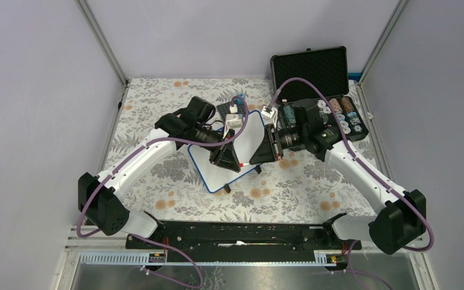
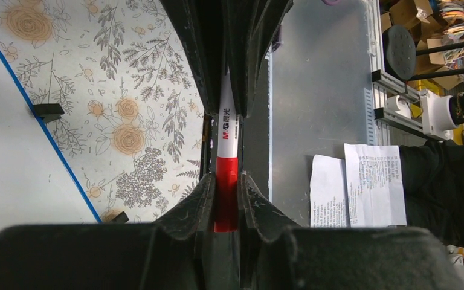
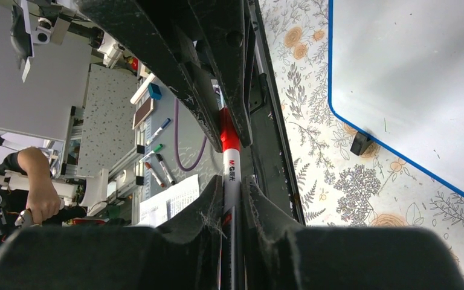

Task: Write a sentence on the whiteboard
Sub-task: Open the pen cap from the whiteboard marker, then place the pen cap at the center of the board.

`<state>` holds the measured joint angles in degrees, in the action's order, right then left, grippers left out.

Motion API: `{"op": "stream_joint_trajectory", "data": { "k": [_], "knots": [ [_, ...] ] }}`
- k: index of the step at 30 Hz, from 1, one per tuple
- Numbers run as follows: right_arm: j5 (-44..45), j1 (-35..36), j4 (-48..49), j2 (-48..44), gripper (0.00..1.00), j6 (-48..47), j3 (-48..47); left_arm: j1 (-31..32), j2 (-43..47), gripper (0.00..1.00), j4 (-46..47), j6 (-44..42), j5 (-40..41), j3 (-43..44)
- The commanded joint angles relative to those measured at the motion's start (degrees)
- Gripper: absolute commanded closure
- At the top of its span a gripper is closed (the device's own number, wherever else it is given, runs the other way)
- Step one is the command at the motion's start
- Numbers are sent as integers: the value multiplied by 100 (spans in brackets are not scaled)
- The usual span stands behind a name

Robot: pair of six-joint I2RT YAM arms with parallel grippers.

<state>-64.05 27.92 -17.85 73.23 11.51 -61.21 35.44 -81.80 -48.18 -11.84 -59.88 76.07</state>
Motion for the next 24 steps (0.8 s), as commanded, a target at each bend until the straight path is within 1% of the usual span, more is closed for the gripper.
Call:
{"op": "stream_joint_trajectory", "data": {
  "k": [1,7,14,16,19,20,22,24],
  "knots": [
    [108,-158,-259,-2,100,-202,-426,-6,238,100,-152,-362,265,-64],
    [77,-502,-419,-79,100,-270,-583,-143,217,100,-514,-649,372,-182],
    [-146,-1168,-758,-100,100,-559,-855,-211,321,100,-546,-718,412,-373],
    [-103,-1214,-979,-112,100,-788,-984,-204,363,100,-565,-739,415,-399],
    [-81,-1303,-1013,-126,100,-847,-996,-284,464,100,-631,-748,398,-346],
    [-63,-1344,-1016,-121,100,-868,-979,-390,508,100,-623,-722,363,-323],
    [-46,-1413,-1007,-103,100,-899,-896,-795,638,100,-583,-637,234,-259],
    [-15,-1430,-993,-111,100,-957,-780,-1426,827,100,-437,-504,234,-229]
  ]
}}
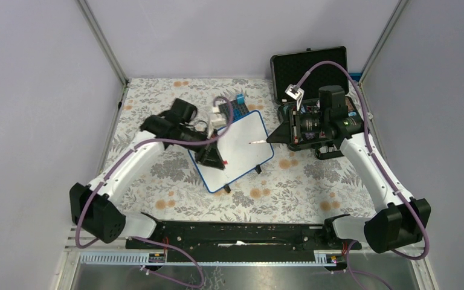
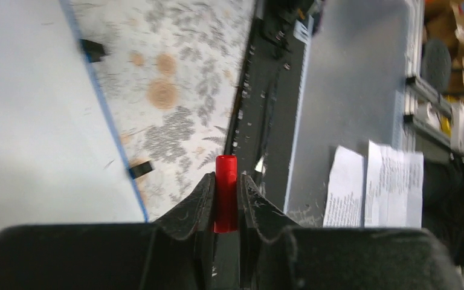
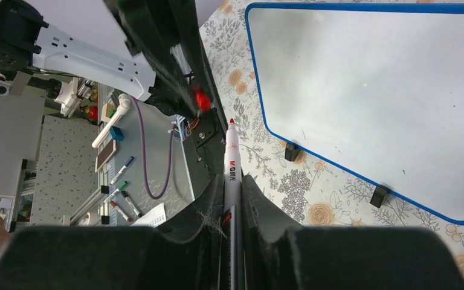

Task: Write a sentence on the whiteboard
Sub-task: Place the pen cap at the center of the board.

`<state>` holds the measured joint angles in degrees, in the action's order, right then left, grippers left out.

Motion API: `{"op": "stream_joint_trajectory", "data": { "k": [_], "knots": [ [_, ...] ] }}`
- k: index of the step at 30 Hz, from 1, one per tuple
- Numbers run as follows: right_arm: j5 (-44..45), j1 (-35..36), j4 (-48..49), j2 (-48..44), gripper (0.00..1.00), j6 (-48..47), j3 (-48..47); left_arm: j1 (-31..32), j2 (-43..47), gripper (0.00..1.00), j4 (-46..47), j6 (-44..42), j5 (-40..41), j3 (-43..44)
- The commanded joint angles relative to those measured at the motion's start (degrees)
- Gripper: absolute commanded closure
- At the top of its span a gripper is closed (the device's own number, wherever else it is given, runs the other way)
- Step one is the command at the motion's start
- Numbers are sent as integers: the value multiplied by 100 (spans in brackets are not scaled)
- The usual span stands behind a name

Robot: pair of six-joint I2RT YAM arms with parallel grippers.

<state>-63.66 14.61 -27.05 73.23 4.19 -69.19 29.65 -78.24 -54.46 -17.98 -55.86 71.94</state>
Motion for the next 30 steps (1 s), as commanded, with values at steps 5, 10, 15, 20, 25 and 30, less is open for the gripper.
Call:
{"op": "stream_joint_trajectory", "data": {
  "k": [5,10,15,20,25,30],
  "knots": [
    [75,-97,182,-100,100,-243,271,-2585,963,100,703,598,256,197],
    [177,-86,228,45,100,-385,346,-4363,729,100,722,404,666,-30],
    [302,-34,348,118,100,-475,472,-5340,390,100,831,-115,1318,-573],
    [700,362,356,245,100,-772,469,-5515,90,100,1117,-466,1867,-1205],
    [922,847,391,416,100,-851,388,-5497,-265,100,1299,-738,2044,-1626],
    [804,984,577,566,100,-697,367,-5432,-678,98,1479,-855,2152,-1883]
  ]
}}
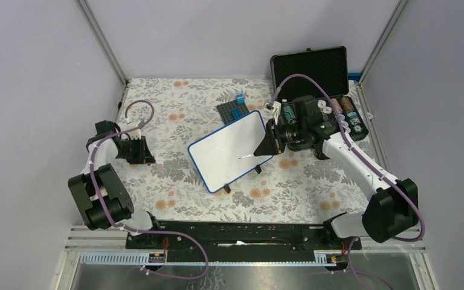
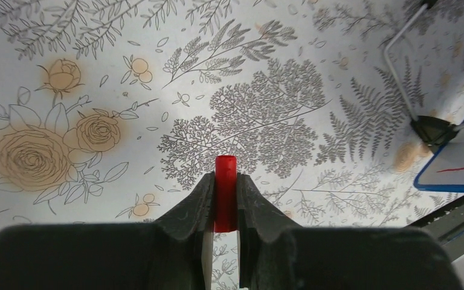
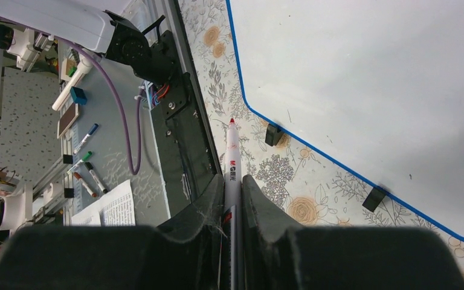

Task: Write a sentence on the whiteboard
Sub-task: Place the pen cap at the center of the board.

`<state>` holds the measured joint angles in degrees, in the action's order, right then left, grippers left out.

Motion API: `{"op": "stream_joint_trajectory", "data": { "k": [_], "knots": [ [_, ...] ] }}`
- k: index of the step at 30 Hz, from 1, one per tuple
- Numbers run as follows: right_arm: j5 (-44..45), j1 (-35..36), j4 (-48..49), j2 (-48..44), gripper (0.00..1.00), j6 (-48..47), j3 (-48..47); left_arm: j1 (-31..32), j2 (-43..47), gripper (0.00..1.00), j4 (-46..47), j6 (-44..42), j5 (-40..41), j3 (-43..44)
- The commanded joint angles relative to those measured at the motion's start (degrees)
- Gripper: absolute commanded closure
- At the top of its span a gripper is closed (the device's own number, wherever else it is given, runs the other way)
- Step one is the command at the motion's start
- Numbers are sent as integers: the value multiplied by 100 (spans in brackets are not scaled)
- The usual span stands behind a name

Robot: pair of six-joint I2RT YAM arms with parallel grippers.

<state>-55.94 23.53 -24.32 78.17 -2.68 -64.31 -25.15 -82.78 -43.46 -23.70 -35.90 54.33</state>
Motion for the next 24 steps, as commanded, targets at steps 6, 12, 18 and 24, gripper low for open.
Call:
{"op": "stream_joint_trajectory", "data": {
  "k": [6,12,18,24],
  "knots": [
    [-60,180,395,127,100,92,-121,425,-451,94,787,-236,553,-368],
    [-133,196,401,147,100,92,-82,765,-750,90,1176,-42,750,-440],
    [-189,197,401,157,100,53,-88,931,-942,74,1226,8,869,-430],
    [-233,205,385,185,100,22,-107,975,-810,55,979,-73,802,-378]
  ]
}}
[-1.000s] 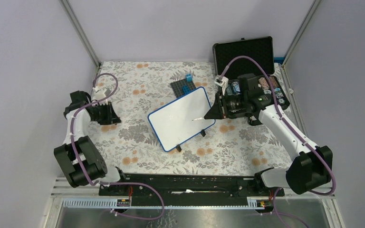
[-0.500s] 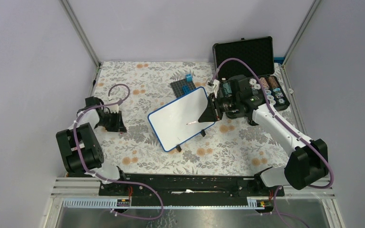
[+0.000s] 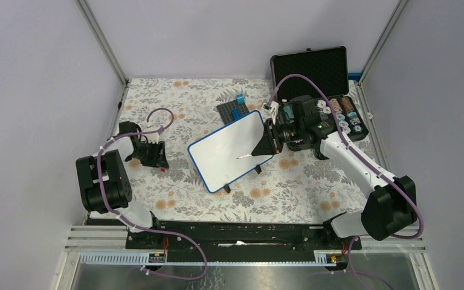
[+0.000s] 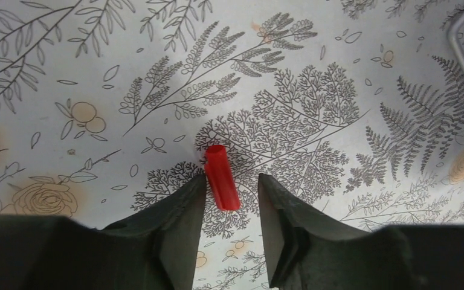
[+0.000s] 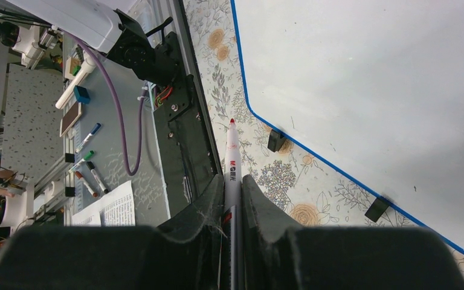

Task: Write a sentence on the whiteboard
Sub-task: Place the pen cap at the center of the board, then move the whiteboard to the center of the board.

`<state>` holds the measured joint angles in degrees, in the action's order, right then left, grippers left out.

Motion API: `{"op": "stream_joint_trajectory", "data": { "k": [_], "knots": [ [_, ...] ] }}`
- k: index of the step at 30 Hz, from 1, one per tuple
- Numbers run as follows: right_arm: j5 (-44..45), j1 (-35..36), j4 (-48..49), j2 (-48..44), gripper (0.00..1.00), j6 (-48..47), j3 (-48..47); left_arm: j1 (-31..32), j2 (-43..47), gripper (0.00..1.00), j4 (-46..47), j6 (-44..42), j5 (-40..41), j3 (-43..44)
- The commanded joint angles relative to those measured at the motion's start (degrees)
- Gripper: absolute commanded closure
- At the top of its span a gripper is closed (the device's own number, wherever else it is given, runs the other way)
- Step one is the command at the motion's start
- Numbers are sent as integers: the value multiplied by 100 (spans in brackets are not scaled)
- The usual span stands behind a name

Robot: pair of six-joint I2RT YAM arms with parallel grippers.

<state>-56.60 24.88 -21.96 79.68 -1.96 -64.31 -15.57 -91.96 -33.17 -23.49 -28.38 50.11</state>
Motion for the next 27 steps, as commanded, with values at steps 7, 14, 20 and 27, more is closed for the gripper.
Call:
{"op": "stream_joint_trajectory", "data": {
  "k": [7,14,20,27],
  "knots": [
    [-110,91,156,20,100,-143,-156,-220,663,48,-1163,-417,-1287,922],
    [492,375,525,-22,100,-276,-225,-414,530,44,-3704,-2222,-3393,2299],
    [1208,780,618,240,100,-533,-772,153,521,38,-4331,-2843,-4108,2386],
    [1377,836,955,224,100,-479,-794,746,407,40,-4137,-2796,-4414,2263]
  ]
}}
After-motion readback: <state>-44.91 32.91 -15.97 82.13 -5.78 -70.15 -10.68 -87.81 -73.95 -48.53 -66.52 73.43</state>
